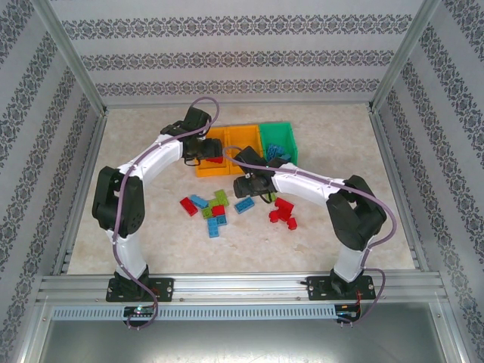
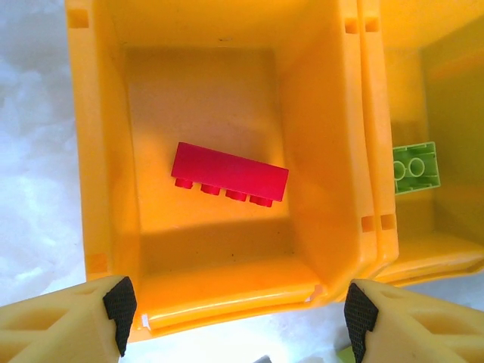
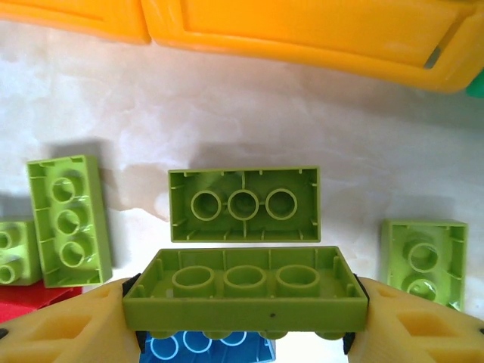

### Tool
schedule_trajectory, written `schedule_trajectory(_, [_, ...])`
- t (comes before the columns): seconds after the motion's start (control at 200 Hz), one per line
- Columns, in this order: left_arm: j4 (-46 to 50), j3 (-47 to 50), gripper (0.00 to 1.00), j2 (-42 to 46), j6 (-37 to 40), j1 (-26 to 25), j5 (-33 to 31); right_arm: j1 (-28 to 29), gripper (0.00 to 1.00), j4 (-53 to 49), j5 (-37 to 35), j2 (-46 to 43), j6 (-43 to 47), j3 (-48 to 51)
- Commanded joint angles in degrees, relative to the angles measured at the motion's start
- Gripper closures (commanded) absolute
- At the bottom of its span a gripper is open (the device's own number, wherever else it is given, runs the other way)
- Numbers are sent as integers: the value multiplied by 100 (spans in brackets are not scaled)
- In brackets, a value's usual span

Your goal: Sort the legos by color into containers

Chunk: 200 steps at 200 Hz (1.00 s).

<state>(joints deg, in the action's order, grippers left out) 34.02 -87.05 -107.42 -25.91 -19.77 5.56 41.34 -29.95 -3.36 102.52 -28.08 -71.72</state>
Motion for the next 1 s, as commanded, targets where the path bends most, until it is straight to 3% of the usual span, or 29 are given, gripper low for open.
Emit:
schedule_trajectory(0.0, [0,155,25,324,41,5,-191,-151,41,42,136,-205,77,-75])
schedule_trajectory(0.33, [-190,822,20,825,172,6,-215,-889,43,455,703,211,-307,-847])
schedule_trajectory(0.609, [-295,1603,15,1235,405,-3,-142,-1147,43,521,925,950,-757,-1617])
schedule_trajectory(0.994, [-99,2431,10,1764,923,-345,-113,-1227,31,542,994,1698,-1102,-2185])
